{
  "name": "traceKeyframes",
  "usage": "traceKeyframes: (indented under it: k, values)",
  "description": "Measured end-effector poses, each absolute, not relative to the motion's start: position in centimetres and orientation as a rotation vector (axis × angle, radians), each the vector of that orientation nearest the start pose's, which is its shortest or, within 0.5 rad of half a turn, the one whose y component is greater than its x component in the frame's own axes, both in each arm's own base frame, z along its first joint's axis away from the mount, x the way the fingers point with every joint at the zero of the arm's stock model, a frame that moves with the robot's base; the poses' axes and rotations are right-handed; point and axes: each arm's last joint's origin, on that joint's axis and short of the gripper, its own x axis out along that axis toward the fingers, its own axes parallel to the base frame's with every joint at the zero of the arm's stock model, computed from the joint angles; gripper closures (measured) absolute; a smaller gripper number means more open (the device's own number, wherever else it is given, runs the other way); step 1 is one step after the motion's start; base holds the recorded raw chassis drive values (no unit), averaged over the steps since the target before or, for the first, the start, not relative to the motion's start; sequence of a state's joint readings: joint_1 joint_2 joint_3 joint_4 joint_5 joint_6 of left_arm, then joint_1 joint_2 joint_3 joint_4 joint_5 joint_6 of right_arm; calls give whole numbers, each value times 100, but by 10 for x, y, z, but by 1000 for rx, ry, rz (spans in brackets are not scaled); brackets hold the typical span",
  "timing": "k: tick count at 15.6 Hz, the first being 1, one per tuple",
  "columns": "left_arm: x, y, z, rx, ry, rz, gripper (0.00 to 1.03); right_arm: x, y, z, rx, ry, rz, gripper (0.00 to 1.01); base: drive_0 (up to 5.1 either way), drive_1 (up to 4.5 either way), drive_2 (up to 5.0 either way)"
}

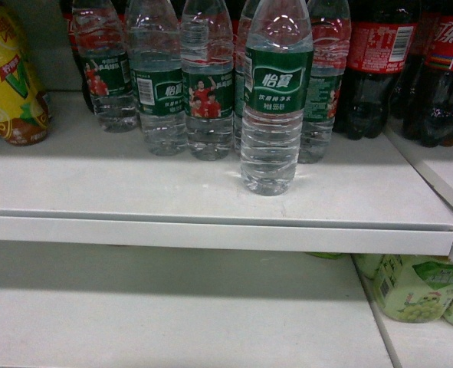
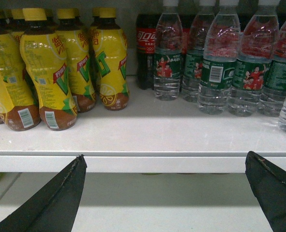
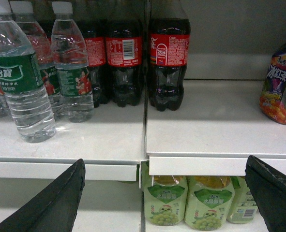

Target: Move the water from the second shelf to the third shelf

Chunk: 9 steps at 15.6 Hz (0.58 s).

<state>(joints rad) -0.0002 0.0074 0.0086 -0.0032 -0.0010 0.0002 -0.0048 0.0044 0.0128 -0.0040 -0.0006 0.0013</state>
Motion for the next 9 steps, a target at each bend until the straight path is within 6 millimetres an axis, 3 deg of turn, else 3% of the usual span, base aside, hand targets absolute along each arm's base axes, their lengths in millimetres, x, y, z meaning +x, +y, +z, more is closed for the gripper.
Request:
traceKeyframes:
  k: [9]
  values:
    - [98,0,166,0,2,1,5,97,0,167,1,-4,-4,3,0,0,0]
